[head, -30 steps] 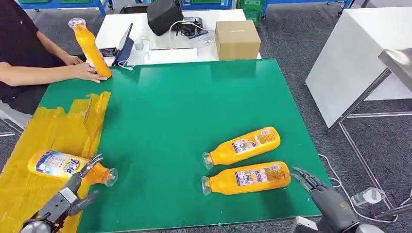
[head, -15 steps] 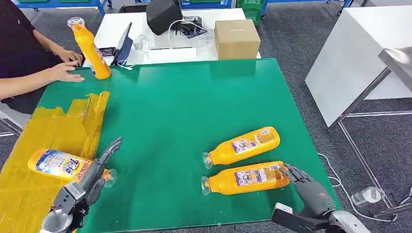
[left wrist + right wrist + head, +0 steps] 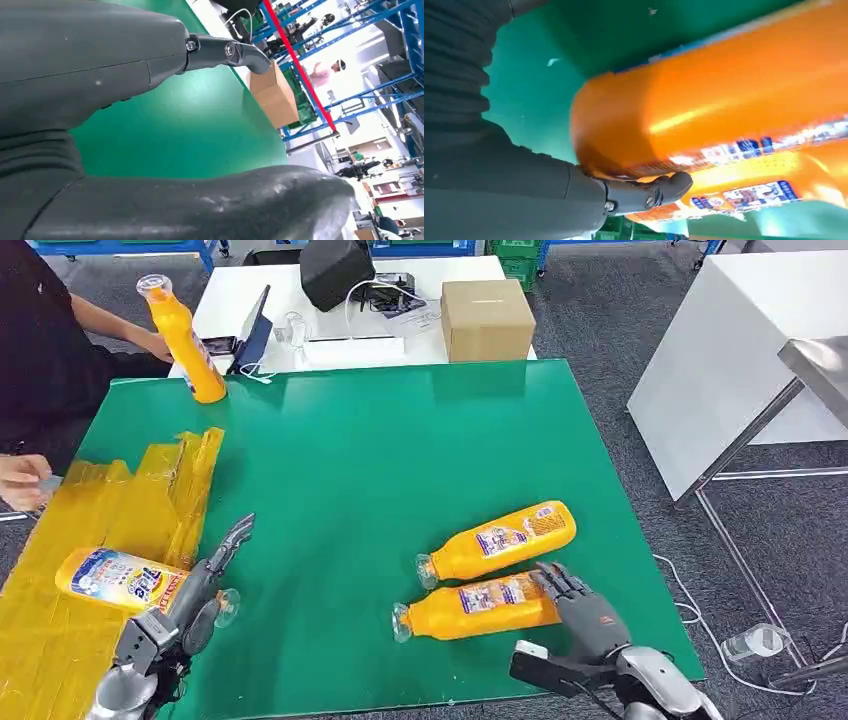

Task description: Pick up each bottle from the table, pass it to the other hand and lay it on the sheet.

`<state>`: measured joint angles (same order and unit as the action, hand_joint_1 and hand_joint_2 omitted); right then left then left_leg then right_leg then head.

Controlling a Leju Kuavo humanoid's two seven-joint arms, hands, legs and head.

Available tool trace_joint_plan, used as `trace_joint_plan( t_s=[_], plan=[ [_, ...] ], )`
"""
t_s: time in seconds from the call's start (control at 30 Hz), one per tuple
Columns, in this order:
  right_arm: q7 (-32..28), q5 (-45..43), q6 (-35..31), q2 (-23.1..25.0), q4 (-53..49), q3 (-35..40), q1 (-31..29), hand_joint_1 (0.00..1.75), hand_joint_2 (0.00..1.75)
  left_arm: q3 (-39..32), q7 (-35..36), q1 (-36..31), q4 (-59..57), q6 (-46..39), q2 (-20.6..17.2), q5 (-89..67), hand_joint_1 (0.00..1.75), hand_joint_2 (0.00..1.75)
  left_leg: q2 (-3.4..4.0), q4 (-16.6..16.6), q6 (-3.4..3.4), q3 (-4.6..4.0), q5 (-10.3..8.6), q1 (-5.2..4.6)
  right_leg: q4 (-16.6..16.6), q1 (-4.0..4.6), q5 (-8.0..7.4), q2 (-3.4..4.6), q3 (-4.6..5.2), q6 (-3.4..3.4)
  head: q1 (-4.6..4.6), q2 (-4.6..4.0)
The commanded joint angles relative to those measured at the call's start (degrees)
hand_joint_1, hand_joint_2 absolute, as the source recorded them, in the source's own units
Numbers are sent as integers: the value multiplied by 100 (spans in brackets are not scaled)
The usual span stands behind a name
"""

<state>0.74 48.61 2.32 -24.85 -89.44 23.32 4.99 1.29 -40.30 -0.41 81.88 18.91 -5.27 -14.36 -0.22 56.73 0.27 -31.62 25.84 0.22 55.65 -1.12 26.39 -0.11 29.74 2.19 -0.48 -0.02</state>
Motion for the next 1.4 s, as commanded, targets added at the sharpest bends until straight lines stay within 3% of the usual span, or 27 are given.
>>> trace_joint_plan(
  t_s=[0.03,0.17,0.3,0.47,0.5,0.53,0.77,0.8,0.9,0.93,0.97,1.03,1.07,1.17,1.2,1.23,1.27,1.33,1.4],
  plan=[
    [-62,275,75,395,759,463,-442,0,175,-63,30,-257,-301,71,142,-24,0,0,3,-4,-2,7,-1,7,-9,7,-4,2,-9,-7,0,0],
    [-42,482,163,417,968,654,-601,0,175,-70,30,-343,-397,112,199,-38,0,0,6,-7,-3,9,-2,11,-15,14,-7,6,-12,-12,0,0],
    [102,549,829,100,1476,1037,-832,0,175,8,30,-682,-756,238,315,-24,0,0,-1,-8,-1,9,-3,11,-19,14,-7,-2,-16,-12,0,0],
    [41,565,825,94,1942,1247,-884,5,175,96,30,-890,-979,163,404,-74,0,0,-8,-10,0,31,-8,12,-25,15,-10,-11,-30,-10,0,0],
    [47,564,842,93,1964,1283,-883,164,175,103,30,-884,-966,194,396,-37,0,0,-20,-15,1,33,-12,15,-35,18,-17,-24,-40,-18,0,0],
    [95,594,950,71,2046,1389,-897,175,175,113,30,-931,-1025,233,419,1,0,0,-13,-8,0,46,-5,10,-22,13,-12,-18,-38,-20,2,0],
    [199,739,827,469,3124,1884,-981,175,175,199,30,-1242,-1370,236,585,53,0,0,26,-11,-4,115,19,21,-33,28,-15,17,-38,-25,0,0],
    [200,740,824,495,3216,1929,-992,175,175,212,30,-1280,-1412,218,596,36,0,0,6,-20,-3,89,-4,28,-50,35,-34,-5,-21,-29,2,0],
    [204,749,790,534,3437,2079,-1031,175,175,227,30,-1363,-1493,197,617,65,0,0,59,-4,-13,128,19,44,-41,49,-36,48,-46,-31,2,0],
    [207,744,785,476,3414,2109,-1003,175,175,214,30,-1392,-1533,194,631,83,0,0,55,-7,-16,100,8,55,-54,58,-52,48,-29,-37,2,0],
    [205,722,786,388,3335,2153,-981,175,175,212,30,-1413,-1555,186,637,96,0,0,87,27,-19,169,53,61,-24,64,-17,76,-92,-48,2,0],
    [228,531,791,220,3070,2121,-886,175,175,140,30,-1443,-1647,182,679,160,0,0,63,68,-13,98,86,64,16,63,16,54,-25,-61,4,0],
    [285,322,699,272,2974,1964,-813,175,175,68,31,-1432,-1648,200,712,210,0,0,101,66,-15,155,110,76,8,81,31,91,-113,-59,2,0],
    [172,-195,-88,740,2451,1446,-622,175,175,-293,390,-1161,-1338,501,802,740,0,0,80,79,-10,11,66,74,27,82,0,67,11,-62,4,0],
    [172,-195,-88,740,2451,1446,-622,175,175,-293,390,-1161,-1338,501,802,740,0,0,130,35,-26,130,74,89,-22,95,-1,118,-95,-63,2,0],
    [172,-195,-88,740,2451,1446,-622,175,175,-293,390,-1161,-1338,501,802,740,0,0,117,35,-23,53,38,78,-11,84,-30,106,-24,-62,7,0],
    [172,-195,-88,740,2451,1446,-622,175,175,-293,390,-1161,-1338,501,802,740,0,0,133,13,-21,115,48,86,-38,92,-41,123,-90,-63,2,0],
    [172,-195,-88,740,2451,1446,-622,175,175,-293,390,-1161,-1338,501,802,740,0,0,113,-5,-26,58,27,81,-52,89,-55,102,-46,-70,2,0],
    [172,-195,-88,740,2451,1446,-622,175,175,-293,390,-1161,-1338,501,802,740,0,0,126,-11,-32,120,41,90,-68,94,-44,114,-141,-61,2,0]
  ],
)
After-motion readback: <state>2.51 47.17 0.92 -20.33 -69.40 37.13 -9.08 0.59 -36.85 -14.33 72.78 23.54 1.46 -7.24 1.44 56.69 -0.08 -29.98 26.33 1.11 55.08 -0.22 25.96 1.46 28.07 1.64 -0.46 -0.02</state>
